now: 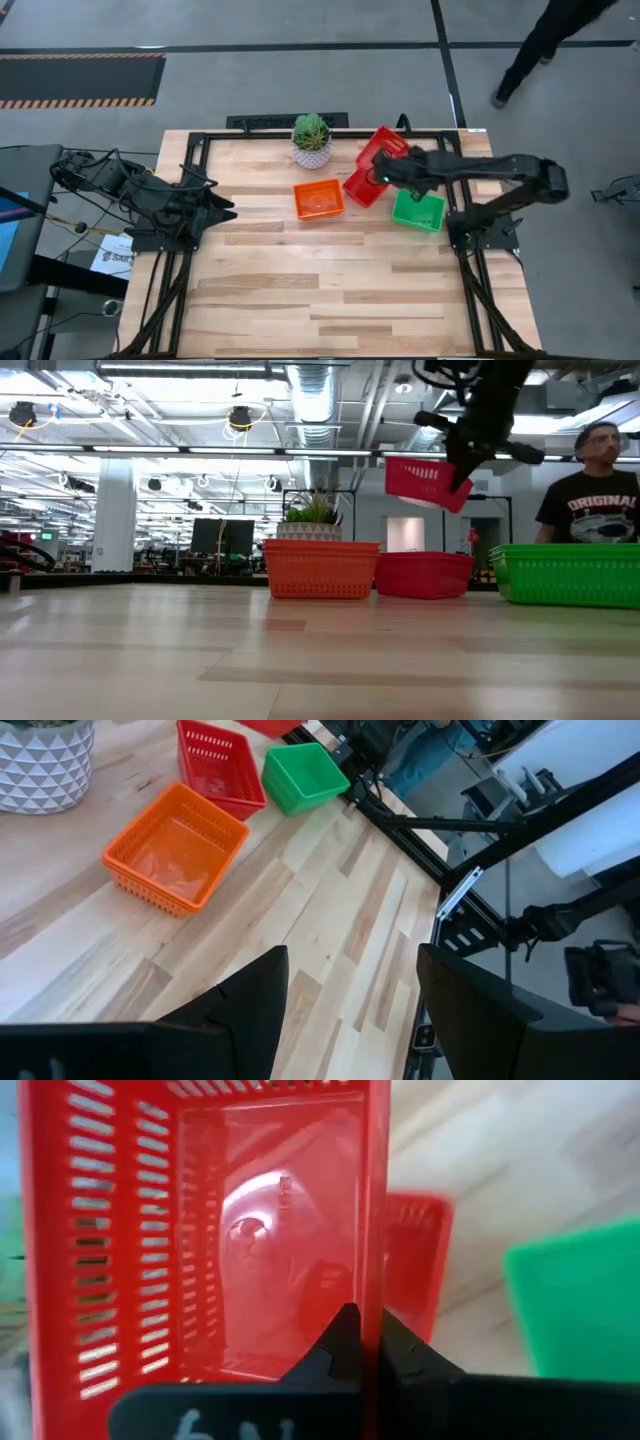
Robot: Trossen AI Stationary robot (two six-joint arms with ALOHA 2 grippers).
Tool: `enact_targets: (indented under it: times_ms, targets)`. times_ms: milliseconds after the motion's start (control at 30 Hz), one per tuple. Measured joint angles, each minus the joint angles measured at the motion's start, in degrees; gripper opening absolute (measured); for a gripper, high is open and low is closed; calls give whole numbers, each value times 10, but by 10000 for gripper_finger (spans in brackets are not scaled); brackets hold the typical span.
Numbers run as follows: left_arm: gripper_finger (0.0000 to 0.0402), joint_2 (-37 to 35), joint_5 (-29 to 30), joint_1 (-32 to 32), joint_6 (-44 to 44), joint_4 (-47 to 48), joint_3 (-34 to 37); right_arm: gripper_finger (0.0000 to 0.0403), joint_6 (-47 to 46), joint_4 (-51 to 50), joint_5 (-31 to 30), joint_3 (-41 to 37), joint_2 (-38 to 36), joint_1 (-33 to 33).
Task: Stack baskets by color
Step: Stack the bottom red bin into the stacked red bin
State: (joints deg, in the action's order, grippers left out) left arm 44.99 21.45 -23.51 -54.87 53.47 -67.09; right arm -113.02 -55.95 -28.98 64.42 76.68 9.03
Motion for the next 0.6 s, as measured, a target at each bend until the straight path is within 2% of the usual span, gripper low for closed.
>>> enact_targets:
  times_ms: [133, 400, 600]
  targets:
    - [210, 0, 1, 0, 1, 0, 0, 8, -41, 108, -24, -74, -35, -21]
    - [210, 0, 4, 0, -3, 0, 0, 22, -90, 85, -23, -86, 13, -35]
    - [210, 0, 11, 0, -12, -1, 0, 18, -92, 86, -1, -86, 59, -38]
